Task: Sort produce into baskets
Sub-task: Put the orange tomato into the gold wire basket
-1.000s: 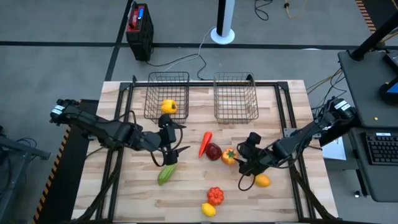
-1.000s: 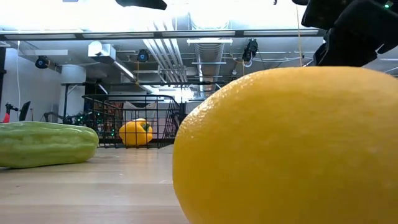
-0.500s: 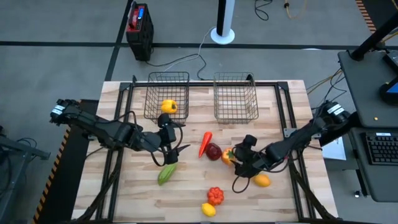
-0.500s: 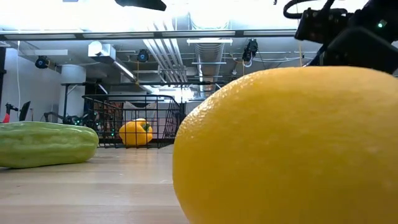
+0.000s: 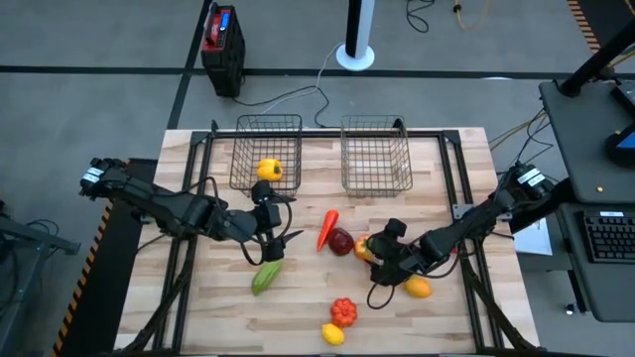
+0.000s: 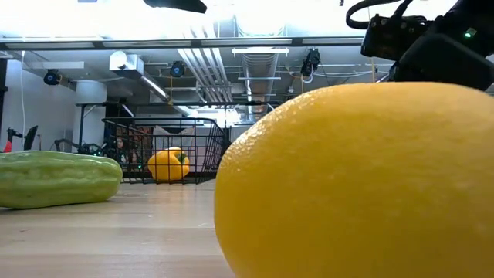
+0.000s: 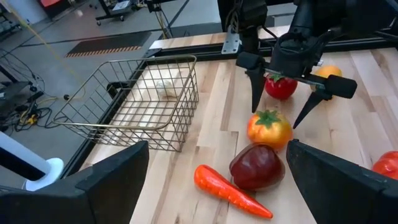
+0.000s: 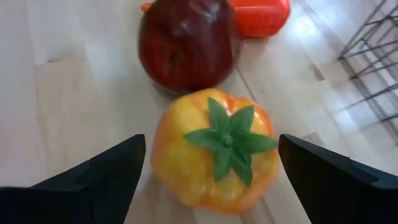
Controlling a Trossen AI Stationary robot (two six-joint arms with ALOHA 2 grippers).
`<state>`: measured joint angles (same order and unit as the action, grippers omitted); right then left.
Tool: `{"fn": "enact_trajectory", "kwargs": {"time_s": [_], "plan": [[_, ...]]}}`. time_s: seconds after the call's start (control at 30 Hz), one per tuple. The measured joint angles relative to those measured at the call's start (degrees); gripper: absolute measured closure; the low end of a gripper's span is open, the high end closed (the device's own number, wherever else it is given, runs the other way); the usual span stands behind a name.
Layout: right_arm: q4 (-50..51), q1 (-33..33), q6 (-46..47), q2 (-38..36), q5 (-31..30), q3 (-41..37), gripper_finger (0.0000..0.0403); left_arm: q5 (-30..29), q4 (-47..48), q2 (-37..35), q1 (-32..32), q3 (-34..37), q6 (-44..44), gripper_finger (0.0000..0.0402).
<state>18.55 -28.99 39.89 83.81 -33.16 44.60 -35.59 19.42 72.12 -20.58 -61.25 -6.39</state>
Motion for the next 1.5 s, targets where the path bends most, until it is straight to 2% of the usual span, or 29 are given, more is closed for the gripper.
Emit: {"fn": "enact_trajectory", "kwargs": {"time_s": [0.13,0.33,0.53,0.77,1.2,1.5], "plan": [[-0.32,1.29,0.03,1.17,1.89,0.00,0.0042,0.00,-0.01,0.00,0.00,0.02,0.10,0.0041],[-3.04,1.77,-0.60,4.11,0.60,0.13,0.0042,0.00,0.02,0.00,0.00,0.00,0.09,0.0041],[-3.56,2.50,-1.84,3.78,2.21,0.13,0.0042,0.01,0.00,0.00,0.00,0.01,0.09,0.0041],[-3.31,2.99,-2.61,3.07,3.27,0.04,0.0067,0.02,0.02,0.00,0.00,0.01,0.09,0.0041],[-1.70,2.62,-5.45,-3.06,3.80,-0.13,0.0078,0.02,0.09,0.00,0.00,0.01,0.09,0.0041],[-0.91,2.40,-8.59,-10.95,3.43,0.45,0.0078,0.02,0.11,0.00,0.00,0.02,0.09,0.0041]]}}
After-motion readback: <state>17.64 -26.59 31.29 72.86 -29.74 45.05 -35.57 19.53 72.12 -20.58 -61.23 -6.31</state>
